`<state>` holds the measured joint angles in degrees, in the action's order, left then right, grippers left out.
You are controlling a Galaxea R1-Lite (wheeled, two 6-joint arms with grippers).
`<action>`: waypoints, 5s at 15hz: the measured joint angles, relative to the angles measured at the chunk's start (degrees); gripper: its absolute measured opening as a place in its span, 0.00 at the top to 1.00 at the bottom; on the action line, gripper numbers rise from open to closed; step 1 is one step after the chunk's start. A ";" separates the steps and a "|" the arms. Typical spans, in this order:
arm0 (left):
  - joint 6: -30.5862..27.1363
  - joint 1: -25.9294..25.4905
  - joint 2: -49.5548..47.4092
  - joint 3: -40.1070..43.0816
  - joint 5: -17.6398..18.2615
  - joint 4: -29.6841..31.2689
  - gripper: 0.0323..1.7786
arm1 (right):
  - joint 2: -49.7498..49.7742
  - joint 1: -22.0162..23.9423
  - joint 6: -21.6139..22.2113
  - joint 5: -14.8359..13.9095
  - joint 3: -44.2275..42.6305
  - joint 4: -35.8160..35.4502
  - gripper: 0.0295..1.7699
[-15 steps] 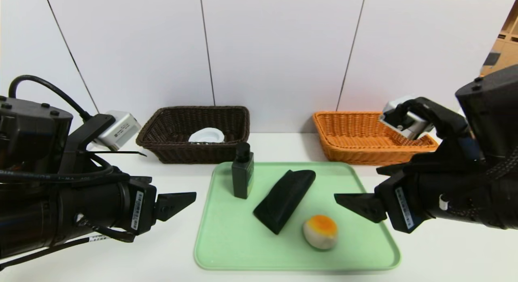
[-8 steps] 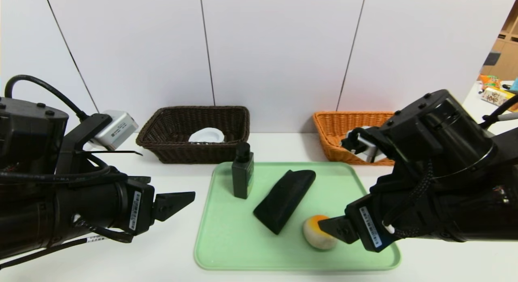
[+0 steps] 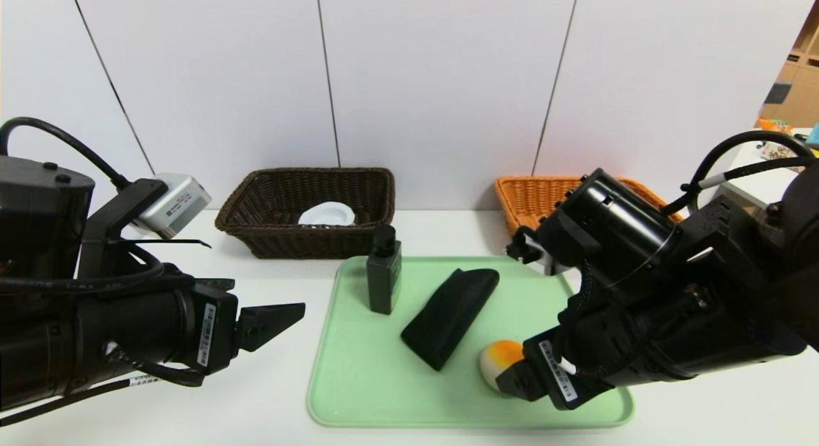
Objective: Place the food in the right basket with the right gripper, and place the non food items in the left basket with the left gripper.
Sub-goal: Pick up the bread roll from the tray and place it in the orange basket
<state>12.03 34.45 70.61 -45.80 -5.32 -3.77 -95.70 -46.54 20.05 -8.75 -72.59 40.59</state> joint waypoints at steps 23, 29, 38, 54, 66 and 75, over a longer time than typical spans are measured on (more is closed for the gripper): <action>-0.16 0.00 -0.27 0.22 -0.02 0.00 0.05 | -8.68 4.84 -3.27 3.27 3.39 -7.61 0.04; -0.18 0.05 -0.46 0.27 0.09 0.00 0.05 | -9.29 4.79 -3.61 3.19 3.28 -7.77 0.04; -0.16 0.05 -1.38 0.38 0.09 0.00 0.05 | -10.62 4.57 -5.06 1.82 3.17 -9.42 0.04; -0.16 0.09 -1.60 0.77 0.20 0.02 0.05 | -9.26 4.35 -5.56 -0.56 2.17 -8.92 0.99; -0.16 0.09 -1.51 0.73 0.74 0.74 0.05 | 2.73 3.11 -11.82 -10.68 -7.52 -15.79 0.99; -0.18 0.09 -1.60 0.82 0.80 1.13 0.05 | 2.39 18.63 -22.89 -8.13 -14.47 -28.22 0.99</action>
<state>11.85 34.54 69.01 -44.98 -4.51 -2.63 -93.31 -27.92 -2.84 -16.88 -87.07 12.37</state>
